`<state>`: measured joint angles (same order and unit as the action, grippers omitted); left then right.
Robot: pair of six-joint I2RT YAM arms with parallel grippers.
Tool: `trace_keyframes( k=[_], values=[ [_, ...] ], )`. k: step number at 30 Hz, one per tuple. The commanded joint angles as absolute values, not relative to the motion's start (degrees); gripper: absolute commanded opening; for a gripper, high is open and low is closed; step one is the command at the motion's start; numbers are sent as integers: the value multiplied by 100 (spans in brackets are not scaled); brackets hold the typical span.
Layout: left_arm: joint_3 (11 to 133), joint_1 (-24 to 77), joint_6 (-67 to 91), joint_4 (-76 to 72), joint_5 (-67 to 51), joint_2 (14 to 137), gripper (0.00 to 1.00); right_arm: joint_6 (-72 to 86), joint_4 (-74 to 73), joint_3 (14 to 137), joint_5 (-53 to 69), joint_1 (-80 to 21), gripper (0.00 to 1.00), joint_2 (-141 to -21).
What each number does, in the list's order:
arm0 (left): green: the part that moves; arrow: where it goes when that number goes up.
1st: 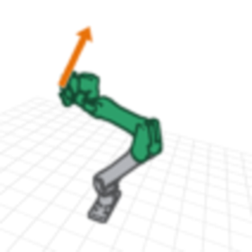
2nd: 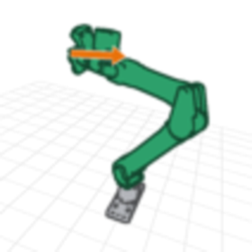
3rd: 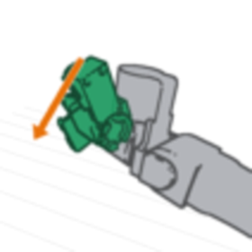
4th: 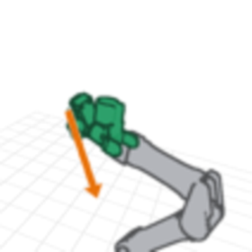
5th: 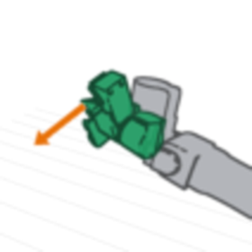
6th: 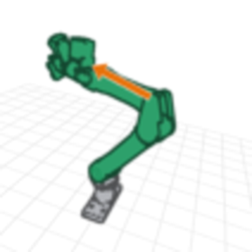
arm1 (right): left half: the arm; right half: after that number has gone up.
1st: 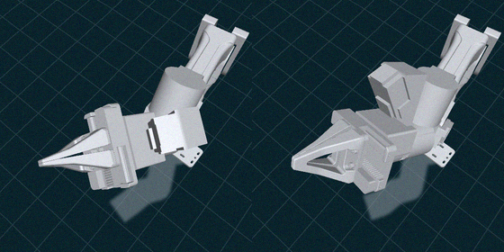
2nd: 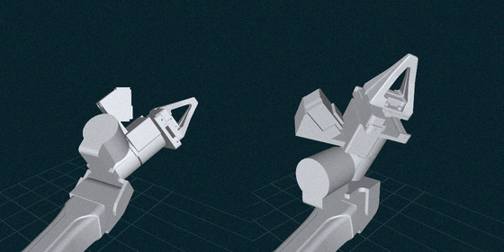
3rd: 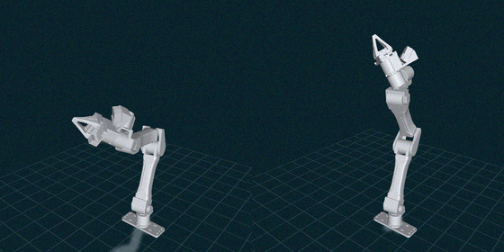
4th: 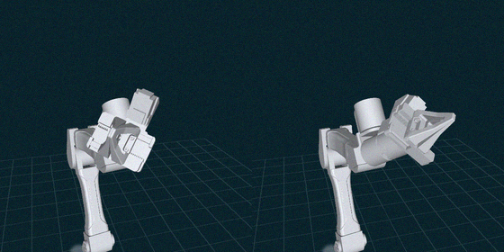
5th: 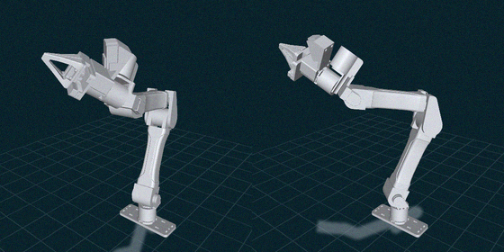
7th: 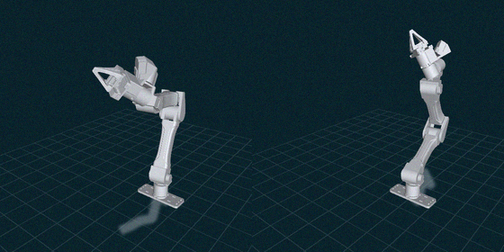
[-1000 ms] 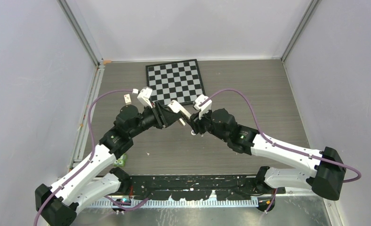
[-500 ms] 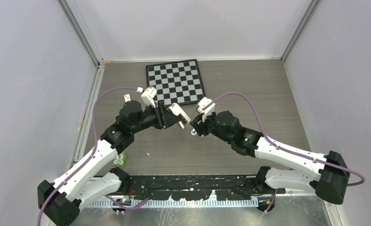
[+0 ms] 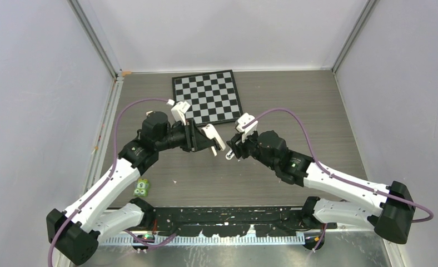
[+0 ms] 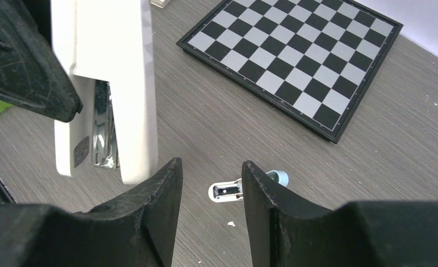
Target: Load the staples into the stapler
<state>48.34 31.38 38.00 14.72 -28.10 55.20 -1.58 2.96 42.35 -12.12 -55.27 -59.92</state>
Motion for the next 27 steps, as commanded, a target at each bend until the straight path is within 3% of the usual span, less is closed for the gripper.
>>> trace_keyframes(
  k=[1, 6, 14, 27],
  values=[
    [5152, 3056, 3638, 1368, -3102, 5521, 0, -46, 315, 4225, -839, -5503, 50, -5733],
    [5349, 3040, 3635, 1514, -3065, 5559, 0, -35, -155, 4170, -228, -5508, 63, -5488],
    [5342, 3041, 3684, 1630, -3206, 5528, 0, -26, -22, 4375, 320, -5517, 62, -5909],
    [5546, 3023, 3569, 2317, -3392, 5844, 0, -266, 701, 4537, 177, -5529, 56, -6459]
  ],
)
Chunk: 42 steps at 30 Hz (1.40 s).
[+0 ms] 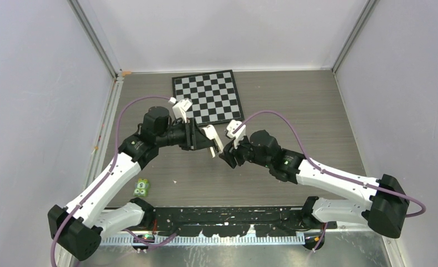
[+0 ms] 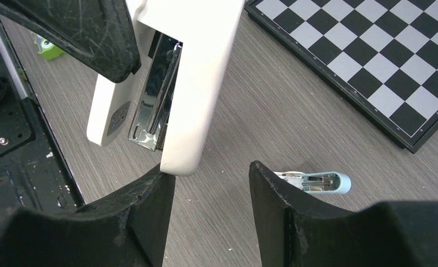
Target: Load the staples into the stapler
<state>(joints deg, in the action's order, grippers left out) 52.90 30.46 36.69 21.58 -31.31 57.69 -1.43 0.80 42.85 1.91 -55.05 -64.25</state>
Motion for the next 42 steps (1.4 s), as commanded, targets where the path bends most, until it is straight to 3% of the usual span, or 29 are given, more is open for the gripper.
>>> trace_keyframes(
  k=[1, 12, 20, 30, 33, 34, 37, 42],
  values=[
    [5513, 3021, 3618, 2251, -3395, 5827, 0, -272, 729, 4544, 184, -5531, 56, -6484],
    [5330, 3023, 3727, 1901, -3110, 5764, 0, -97, 1102, 4446, 145, -5639, 59, -6568],
    [5569, 2903, 3441, 2271, -3486, 5899, 0, -282, 1233, 4227, -344, -5640, 18, -6409],
    [5946, 2543, 3133, 2810, -3871, 6127, 0, -413, 1413, 3855, -816, -5642, 2, -6098],
    [6018, 2522, 3218, 2634, -3881, 6235, 0, -275, 1482, 3865, -753, -5634, 1, -6088],
    [5998, 2522, 3330, 2465, -3891, 6252, 2, -171, 1530, 3876, -729, -5636, 1, -6136],
    [5716, 2522, 3875, 1515, -3834, 6220, 33, 340, 1687, 3960, -851, -5641, 1, -6350],
    [5073, 2536, 4550, 234, -3459, 6192, 59, 1287, 2222, 3939, -1508, -5639, 1, -6674]
  ],
)
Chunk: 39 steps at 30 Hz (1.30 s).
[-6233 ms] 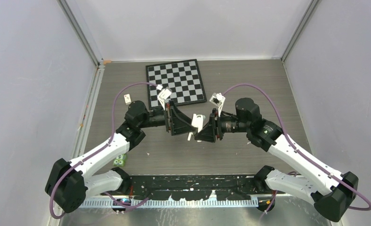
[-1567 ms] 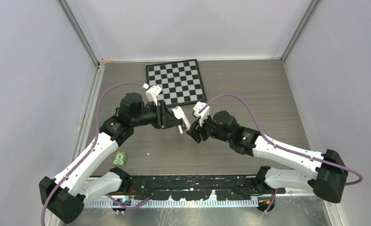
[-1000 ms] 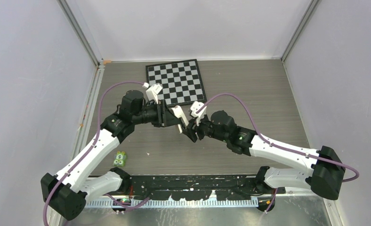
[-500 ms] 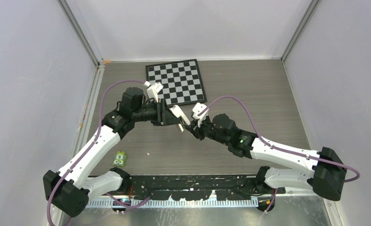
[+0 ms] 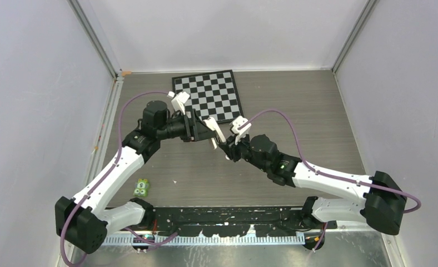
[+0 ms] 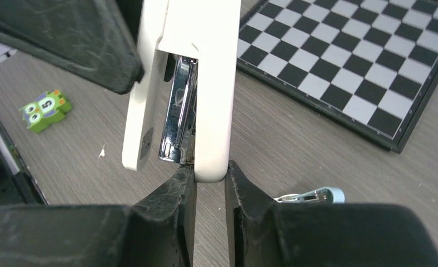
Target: Load the staples into the stapler
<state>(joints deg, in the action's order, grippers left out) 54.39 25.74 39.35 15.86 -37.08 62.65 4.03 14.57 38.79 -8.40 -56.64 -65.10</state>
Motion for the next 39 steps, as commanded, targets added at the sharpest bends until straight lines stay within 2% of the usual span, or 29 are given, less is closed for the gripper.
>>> trace_keyframes(
  k=[1, 9, 14, 20, 24, 30, 33, 39],
  values=[
    [4977, 2532, 4604, 103, -3377, 6188, 60, 1448, 2338, 3906, -1667, -5642, 1, -6700],
    [4350, 2843, 4713, -641, -2604, 6157, 67, 1836, 3041, 3628, -1905, -5640, 1, -6888],
    [4219, 2879, 4806, -1347, -2680, 6354, 67, 1853, 3032, 3655, -1850, -5651, 1, -6931],
    [4290, 2935, 4728, -1507, -2641, 6680, 65, 1851, 3101, 3656, -1825, -5643, 1, -6994],
    [4316, 2944, 4823, -1574, -2769, 6865, 54, 1842, 3160, 3634, -1829, -5644, 1, -7012],
    [4259, 2944, 4721, -1499, -2668, 6738, 1, 1645, 3059, 3562, -2150, -5643, 1, -6915],
    [4364, 2944, 4537, -1087, -2655, 6632, 0, 1421, 3244, 3295, -2427, -5626, 1, -6790],
    [4875, 2944, 4131, -29, -2912, 6684, 0, 953, 3144, 3059, -2672, -5589, 9, -6423]
  ],
)
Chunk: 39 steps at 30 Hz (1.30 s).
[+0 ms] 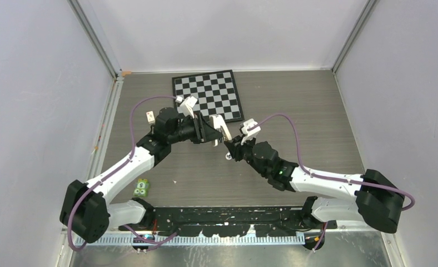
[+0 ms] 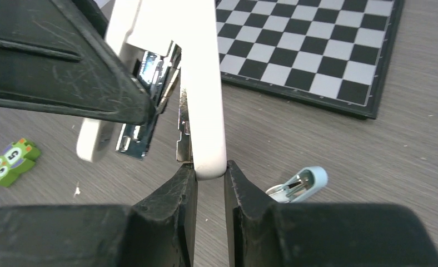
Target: Load the staples into the stapler
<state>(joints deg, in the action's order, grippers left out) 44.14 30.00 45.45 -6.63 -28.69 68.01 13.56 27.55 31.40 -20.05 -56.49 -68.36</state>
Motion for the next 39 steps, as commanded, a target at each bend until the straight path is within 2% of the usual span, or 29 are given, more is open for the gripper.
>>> trace_keyframes(
  k=[1, 7, 10, 14, 22, 25, 27, 33, 36, 39],
  values=[
    [4930, 2940, 4087, 178, -2934, 6676, 0, 913, 3116, 3032, -2717, -5564, 9, -6364],
    [4971, 2935, 4116, 222, -2968, 6582, 0, 730, 3129, 2858, -2500, -5439, 15, -6097],
    [5087, 2936, 4088, 400, -3217, 6627, 0, 655, 3070, 2856, -2581, -5383, 24, -6031],
    [5247, 2936, 3681, 1132, -3495, 6529, 0, 992, 2437, 2991, -1571, -4678, 32, -5729],
    [5057, 2936, 3789, 970, -3870, 6318, 0, 1046, 2741, 2840, -1116, -4370, 34, -5771],
    [5021, 2936, 3873, 919, -3350, 6229, 0, 1328, 2411, 2987, 119, -4376, 48, -5710],
    [5044, 2936, 4021, 837, -3198, 6206, 0, 1429, 2419, 2936, 546, -4458, 53, -5667],
    [4936, 2936, 4427, 360, -2856, 6112, 0, 1151, 2592, 2883, 190, -5125, 59, -5790],
    [4787, 2936, 4627, 68, -2790, 6062, 0, 1069, 2826, 2989, 19, -5314, 66, -6094],
    [4763, 2936, 4709, 27, -2806, 6024, 0, 976, 2941, 3178, -318, -5414, 67, -6369]
  ],
)
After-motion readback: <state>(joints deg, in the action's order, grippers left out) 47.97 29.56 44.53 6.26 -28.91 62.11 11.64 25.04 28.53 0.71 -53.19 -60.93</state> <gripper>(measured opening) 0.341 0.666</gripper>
